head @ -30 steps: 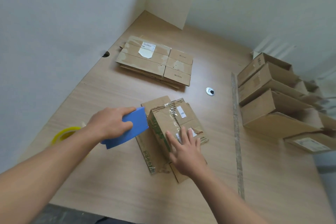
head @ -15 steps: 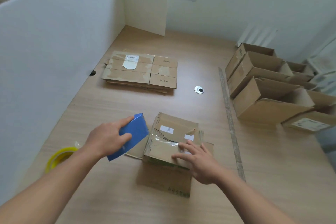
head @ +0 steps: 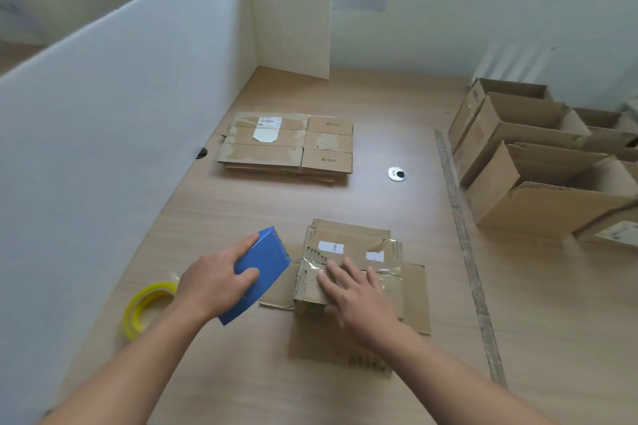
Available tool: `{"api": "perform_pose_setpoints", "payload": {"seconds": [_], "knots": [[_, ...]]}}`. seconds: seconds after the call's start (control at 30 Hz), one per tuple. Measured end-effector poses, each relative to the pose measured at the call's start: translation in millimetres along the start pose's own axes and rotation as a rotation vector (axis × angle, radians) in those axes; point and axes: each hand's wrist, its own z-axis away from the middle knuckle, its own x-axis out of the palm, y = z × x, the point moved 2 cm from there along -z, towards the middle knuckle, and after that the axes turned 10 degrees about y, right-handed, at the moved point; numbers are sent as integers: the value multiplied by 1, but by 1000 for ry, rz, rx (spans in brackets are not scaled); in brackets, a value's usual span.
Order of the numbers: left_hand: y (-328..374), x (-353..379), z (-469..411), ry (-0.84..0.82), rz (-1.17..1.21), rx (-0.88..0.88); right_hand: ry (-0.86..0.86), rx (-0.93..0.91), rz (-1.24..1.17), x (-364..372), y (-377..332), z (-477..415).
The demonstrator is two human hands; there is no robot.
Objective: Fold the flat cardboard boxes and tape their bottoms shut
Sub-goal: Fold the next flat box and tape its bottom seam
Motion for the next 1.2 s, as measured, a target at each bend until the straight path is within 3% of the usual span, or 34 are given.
{"api": "perform_pose_setpoints", "payload": {"seconds": [0.17, 0.37, 0.47, 0.57, 0.73, 0.9, 1.03, 1.13, 1.2], "knots": [[-1, -2, 8, 14, 5, 13, -51, -14, -5, -17, 29, 3], [7, -6, 15, 56, 12, 21, -46, 259, 9, -25, 28, 2], [9, -8, 20, 75, 43, 33, -36, 299, 26, -18, 15, -4], [9, -8, 22, 76, 52, 43, -44, 241, -20, -15, 10, -6], [10, -6, 23, 68, 62, 66, -102, -27, -63, -17, 16, -1], [10, -10, 27, 57, 71, 196, -184, -217, -9, -21, 36, 3], [13, -14, 36, 67, 114, 377, -136, -206, 3, -19, 45, 7], [15, -18, 43, 154, 112, 521, -68, -144, -156, -18, 38, 11], [16, -20, 46, 207, 101, 623, 77, -60, -377, -24, 30, 11]]}}
